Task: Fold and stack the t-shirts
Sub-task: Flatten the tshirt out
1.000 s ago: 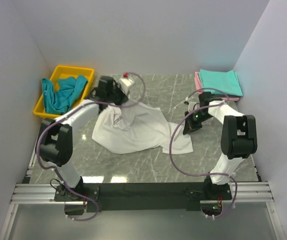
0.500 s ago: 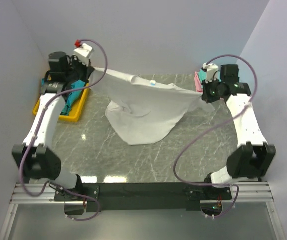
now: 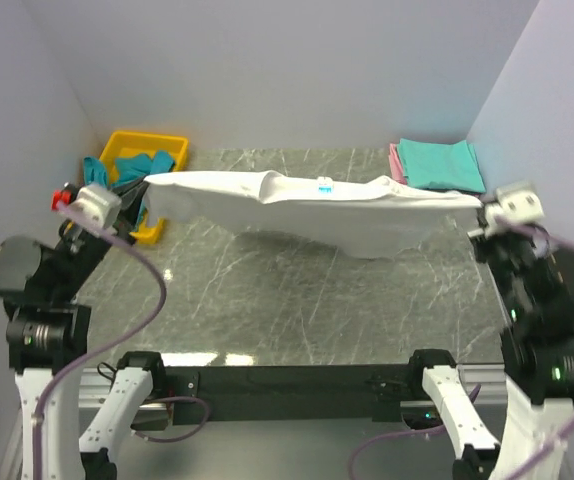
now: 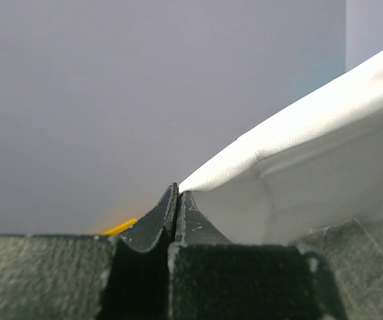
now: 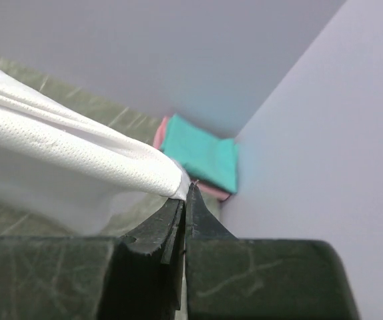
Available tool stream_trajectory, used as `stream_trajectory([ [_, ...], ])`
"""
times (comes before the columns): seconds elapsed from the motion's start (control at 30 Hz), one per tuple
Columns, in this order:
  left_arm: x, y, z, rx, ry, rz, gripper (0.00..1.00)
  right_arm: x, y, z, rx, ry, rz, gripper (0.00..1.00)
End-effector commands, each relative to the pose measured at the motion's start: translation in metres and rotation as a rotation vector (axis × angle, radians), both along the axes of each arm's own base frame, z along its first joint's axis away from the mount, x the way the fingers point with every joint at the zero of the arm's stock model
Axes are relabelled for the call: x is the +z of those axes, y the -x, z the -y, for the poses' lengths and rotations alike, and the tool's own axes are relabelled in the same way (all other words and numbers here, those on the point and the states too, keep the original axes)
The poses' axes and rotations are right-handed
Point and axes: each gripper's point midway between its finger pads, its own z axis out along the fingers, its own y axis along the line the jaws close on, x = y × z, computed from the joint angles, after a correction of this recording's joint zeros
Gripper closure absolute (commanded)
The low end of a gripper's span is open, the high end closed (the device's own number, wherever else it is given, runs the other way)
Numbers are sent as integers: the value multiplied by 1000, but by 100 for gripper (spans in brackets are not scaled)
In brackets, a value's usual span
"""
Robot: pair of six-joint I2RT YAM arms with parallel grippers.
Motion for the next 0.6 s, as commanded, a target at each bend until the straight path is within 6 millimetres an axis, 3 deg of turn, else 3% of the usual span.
stream_trajectory([
  [0.0, 8, 19, -6, 31, 62, -1, 99, 31, 21, 20, -117, 16, 146, 100],
  [0.13, 34, 50, -10, 45, 107, 62, 99, 66, 58, 23, -144, -9, 304, 100],
  [0.2, 39, 54, -13, 63, 116, 60, 99, 74, 62, 24, -145, 5, 331, 100],
  [0.27, 34, 43, -14, 75, 115, 20, 99, 73, 50, 25, -148, 32, 315, 100],
  [0.37, 16, 16, -19, 107, 109, -54, 99, 54, 10, 24, -126, 62, 223, 100],
  [0.4, 6, 5, -19, 110, 103, -87, 99, 40, -14, 23, -114, 68, 160, 100],
  [0.57, -56, -55, -13, 90, 86, -263, 99, -15, -89, 14, -40, 73, -12, 100],
])
